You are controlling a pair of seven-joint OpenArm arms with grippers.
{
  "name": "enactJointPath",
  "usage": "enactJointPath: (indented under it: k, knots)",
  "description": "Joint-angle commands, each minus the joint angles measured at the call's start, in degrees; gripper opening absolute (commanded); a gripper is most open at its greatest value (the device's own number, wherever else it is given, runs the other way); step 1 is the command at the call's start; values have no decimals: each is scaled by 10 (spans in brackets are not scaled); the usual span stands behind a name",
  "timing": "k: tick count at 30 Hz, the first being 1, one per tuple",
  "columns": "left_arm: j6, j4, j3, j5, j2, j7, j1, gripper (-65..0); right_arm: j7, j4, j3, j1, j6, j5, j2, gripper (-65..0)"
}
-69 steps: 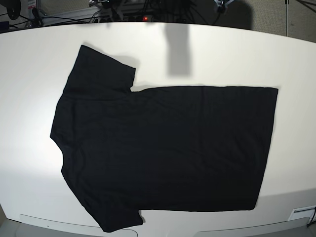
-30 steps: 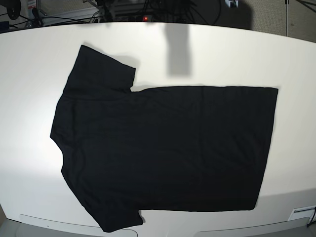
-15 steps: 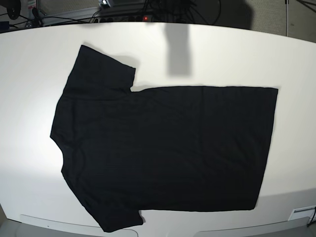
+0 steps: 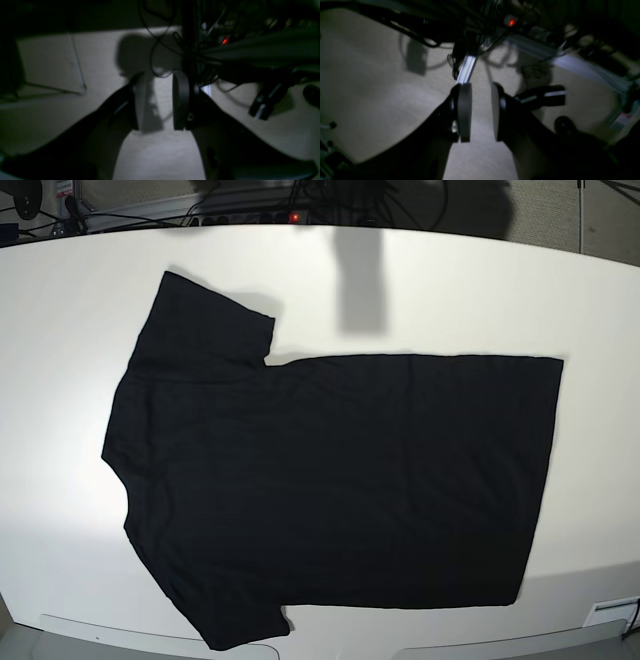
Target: Fold the T-shirt properly
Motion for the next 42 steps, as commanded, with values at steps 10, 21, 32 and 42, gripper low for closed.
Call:
enactJointPath:
  k: [10,21,32,42]
  knots:
    - [5,141,-3,146,-75,-15,17,-465,-9,194,116,-88,2,3,12,-503]
    - [-42,180,-2,329,-184,-59,-116,-465,-26,286,215,-66,5,3,14,-503]
    - [-136,60,11,330,-270,-180,-267,-465,-42,285,214,-53,5,16,14,-503]
    - [-134,-58,158,331,-308,-112,-395,-465,-66,285,214,-53,3,50,14,-503]
